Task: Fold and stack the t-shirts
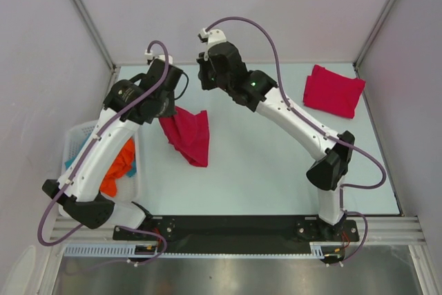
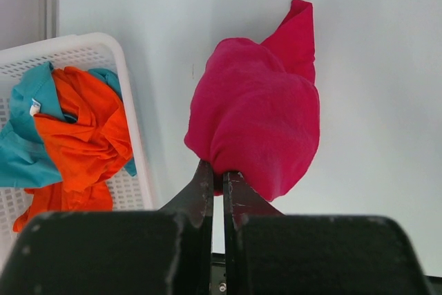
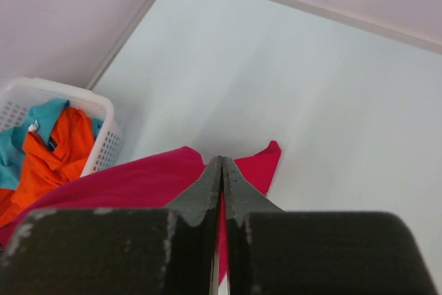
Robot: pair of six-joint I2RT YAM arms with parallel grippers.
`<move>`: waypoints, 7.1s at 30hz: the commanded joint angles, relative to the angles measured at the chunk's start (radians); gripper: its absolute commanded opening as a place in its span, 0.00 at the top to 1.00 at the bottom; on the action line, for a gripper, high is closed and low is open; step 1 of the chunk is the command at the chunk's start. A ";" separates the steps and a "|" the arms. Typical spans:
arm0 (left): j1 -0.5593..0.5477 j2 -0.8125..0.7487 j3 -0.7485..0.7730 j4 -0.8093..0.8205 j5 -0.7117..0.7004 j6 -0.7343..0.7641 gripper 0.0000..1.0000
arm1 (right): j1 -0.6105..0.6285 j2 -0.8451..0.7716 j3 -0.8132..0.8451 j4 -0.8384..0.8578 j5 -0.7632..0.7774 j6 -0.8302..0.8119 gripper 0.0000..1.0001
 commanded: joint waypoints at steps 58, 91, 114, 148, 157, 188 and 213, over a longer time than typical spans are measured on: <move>-0.007 0.232 0.493 0.049 0.065 0.109 1.00 | -0.300 0.123 -0.327 0.324 -0.712 0.471 0.45; -0.018 0.299 0.572 0.058 0.054 0.115 1.00 | -0.200 -0.150 -0.590 0.343 -0.578 0.446 0.45; -0.024 0.165 0.434 0.055 0.063 0.104 1.00 | -0.156 -0.027 -0.449 0.294 -0.501 0.390 0.46; -0.058 0.203 0.470 0.049 0.103 0.115 1.00 | -0.156 -0.033 -0.452 0.266 -0.443 0.344 0.46; -0.078 0.181 0.429 0.049 0.103 0.109 1.00 | -0.174 0.002 -0.380 0.252 -0.442 0.328 0.46; -0.112 0.246 0.417 0.055 0.104 0.119 1.00 | -0.178 -0.006 -0.372 0.323 -0.385 0.248 1.00; -0.039 0.289 0.532 0.053 0.118 0.124 1.00 | -0.286 0.022 -0.148 0.142 -0.291 0.167 1.00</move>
